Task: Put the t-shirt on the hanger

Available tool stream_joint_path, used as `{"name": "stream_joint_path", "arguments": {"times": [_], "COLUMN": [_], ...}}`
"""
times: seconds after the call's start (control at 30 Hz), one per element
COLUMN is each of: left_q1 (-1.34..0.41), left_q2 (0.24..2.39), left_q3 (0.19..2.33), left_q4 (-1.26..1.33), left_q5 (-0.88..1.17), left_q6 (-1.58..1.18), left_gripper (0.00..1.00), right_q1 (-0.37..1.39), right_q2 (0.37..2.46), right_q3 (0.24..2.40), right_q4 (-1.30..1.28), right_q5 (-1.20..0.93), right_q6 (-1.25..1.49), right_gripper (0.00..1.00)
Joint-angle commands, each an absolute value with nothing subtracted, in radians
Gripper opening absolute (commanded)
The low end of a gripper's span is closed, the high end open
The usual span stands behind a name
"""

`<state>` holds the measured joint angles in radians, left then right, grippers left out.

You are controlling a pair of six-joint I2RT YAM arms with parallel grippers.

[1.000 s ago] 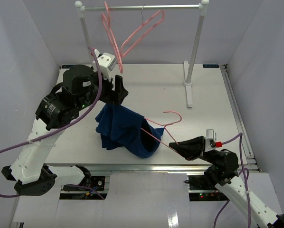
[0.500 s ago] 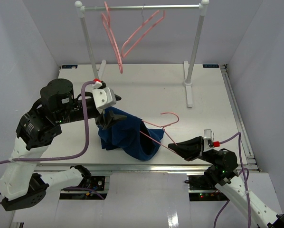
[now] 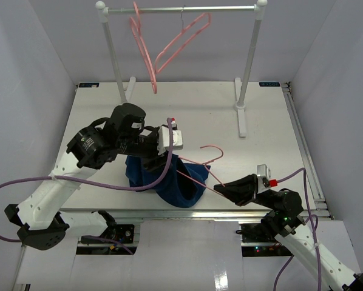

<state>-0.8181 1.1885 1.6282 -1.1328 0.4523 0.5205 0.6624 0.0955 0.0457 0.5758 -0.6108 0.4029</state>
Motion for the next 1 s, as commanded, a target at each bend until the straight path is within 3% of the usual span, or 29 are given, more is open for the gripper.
{"name": "stream_joint_path", "arguments": {"times": [0.0,0.07,0.13,0.23,0.5,0.97], "left_q1": [-0.874,-0.895,-0.913,-0.928,-0.948,-0.965], "left_q2": [1.215,1.231,1.240,1.253,1.306,1.419], "left_q3": [1.596,1.586,1.590,1.606,1.632,1.683], "left_q4": [-1.178,-1.181,-1.179,-1.151,-1.049,-1.056], "left_q5": [0.426,0.427,0.477,0.588,0.677,0.680], "left_q6": [0.545,0.541,0.541,0.540,0.505,0.488], "left_gripper": [0.55,0.30,0.13,0.07,0.10,0.27], "right_q1": [0.664,0.664,0.665,0.665,0.666,0.666], "right_q2": [0.112,0.125,0.139,0.174,0.338,0.455], "right_q3": [0.116,0.125,0.134,0.149,0.226,0.316], "right_q4": [0.641,0.644,0.658,0.696,0.770,0.730], "right_q5": [-0.620,-0.619,-0.618,-0.622,-0.668,-0.713], "right_q6": [0.384,0.381,0.381,0.392,0.417,0.377], "right_gripper": [0.08,0.08,0.08,0.08,0.08,0.08]}}
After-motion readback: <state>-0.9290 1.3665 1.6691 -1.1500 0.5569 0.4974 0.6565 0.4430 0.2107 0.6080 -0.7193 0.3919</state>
